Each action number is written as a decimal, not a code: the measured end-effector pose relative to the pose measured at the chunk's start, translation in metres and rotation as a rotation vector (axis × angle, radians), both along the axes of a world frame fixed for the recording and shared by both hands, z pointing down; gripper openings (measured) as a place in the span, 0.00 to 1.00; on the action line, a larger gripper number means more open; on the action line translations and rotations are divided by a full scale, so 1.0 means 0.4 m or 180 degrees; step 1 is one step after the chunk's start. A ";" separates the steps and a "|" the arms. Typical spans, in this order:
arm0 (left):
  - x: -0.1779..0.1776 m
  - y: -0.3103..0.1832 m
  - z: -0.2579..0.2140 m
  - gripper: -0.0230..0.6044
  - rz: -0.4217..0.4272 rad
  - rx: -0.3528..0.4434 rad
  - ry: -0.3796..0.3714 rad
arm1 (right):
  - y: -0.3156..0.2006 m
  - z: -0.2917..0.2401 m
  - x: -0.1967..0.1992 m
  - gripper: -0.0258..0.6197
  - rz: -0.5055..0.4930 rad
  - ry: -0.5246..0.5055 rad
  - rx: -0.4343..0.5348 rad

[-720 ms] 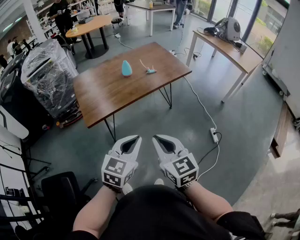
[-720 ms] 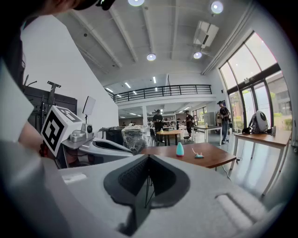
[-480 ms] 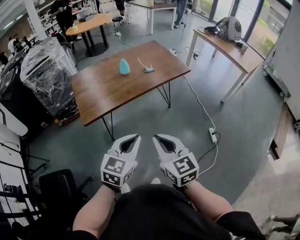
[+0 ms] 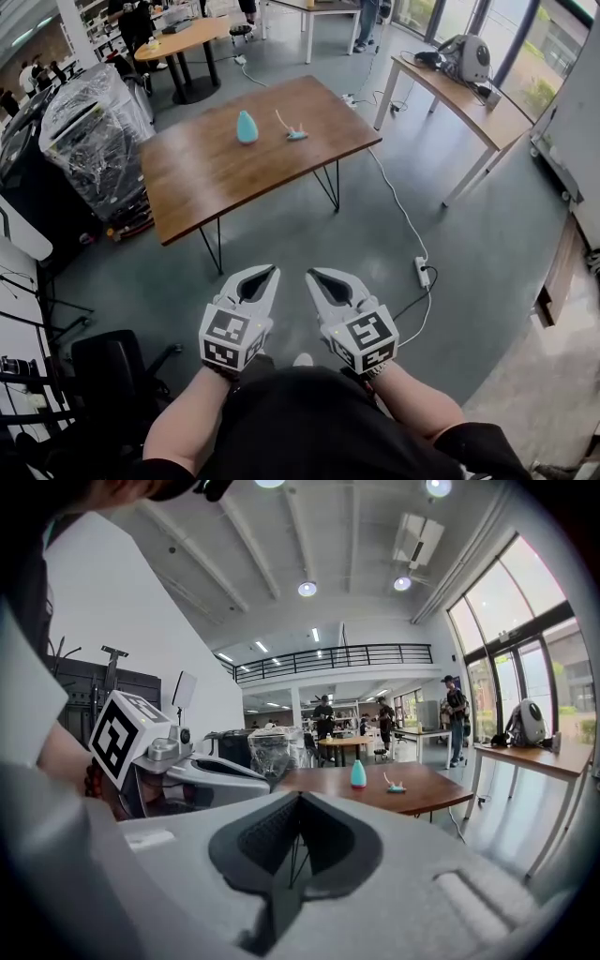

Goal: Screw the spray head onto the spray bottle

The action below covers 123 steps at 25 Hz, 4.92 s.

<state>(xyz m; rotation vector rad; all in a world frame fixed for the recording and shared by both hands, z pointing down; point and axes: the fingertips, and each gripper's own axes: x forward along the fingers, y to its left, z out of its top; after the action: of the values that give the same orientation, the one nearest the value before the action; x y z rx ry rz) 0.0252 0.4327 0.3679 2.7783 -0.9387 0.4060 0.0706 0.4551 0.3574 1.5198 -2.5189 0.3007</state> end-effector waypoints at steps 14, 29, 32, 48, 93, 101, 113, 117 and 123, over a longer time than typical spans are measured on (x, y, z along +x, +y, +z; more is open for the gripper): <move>-0.007 -0.153 0.028 0.05 0.0058 -0.0058 0.0064 | -0.155 0.025 -0.003 0.03 0.0086 0.0048 -0.0056; -0.117 -0.464 0.041 0.05 0.0192 -0.0118 0.0084 | -0.466 0.025 -0.126 0.03 0.0179 0.0113 -0.0122; -0.141 -0.507 0.035 0.05 0.0239 -0.0112 0.0072 | -0.510 0.013 -0.156 0.03 0.0201 0.0130 -0.0109; -0.171 -0.642 0.083 0.05 0.0321 -0.0185 -0.0036 | -0.646 0.039 -0.180 0.03 0.0236 0.0185 -0.0177; 0.326 -1.250 0.533 0.14 0.0384 -0.0626 -0.1354 | -1.204 0.271 0.306 0.03 -0.0144 0.0109 -0.0998; 0.352 -1.283 0.623 0.14 0.0509 -0.0576 -0.1773 | -1.237 0.294 0.346 0.03 -0.0225 0.0088 -0.1069; 0.367 -1.325 0.685 0.16 0.0656 -0.0592 -0.1973 | -1.240 0.297 0.368 0.03 -0.0146 0.0112 -0.1109; 0.365 -1.331 0.700 0.16 0.0675 -0.0610 -0.1998 | -1.238 0.297 0.366 0.03 -0.0113 0.0130 -0.1119; 0.370 -1.333 0.708 0.16 0.0710 -0.0639 -0.1952 | -1.238 0.297 0.363 0.03 -0.0058 0.0154 -0.1127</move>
<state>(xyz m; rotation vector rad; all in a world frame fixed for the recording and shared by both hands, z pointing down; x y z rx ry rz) 0.1731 -0.1004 0.6511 2.6077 -0.6301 1.3581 0.2160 -0.0401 0.4762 1.3463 -2.2876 0.6584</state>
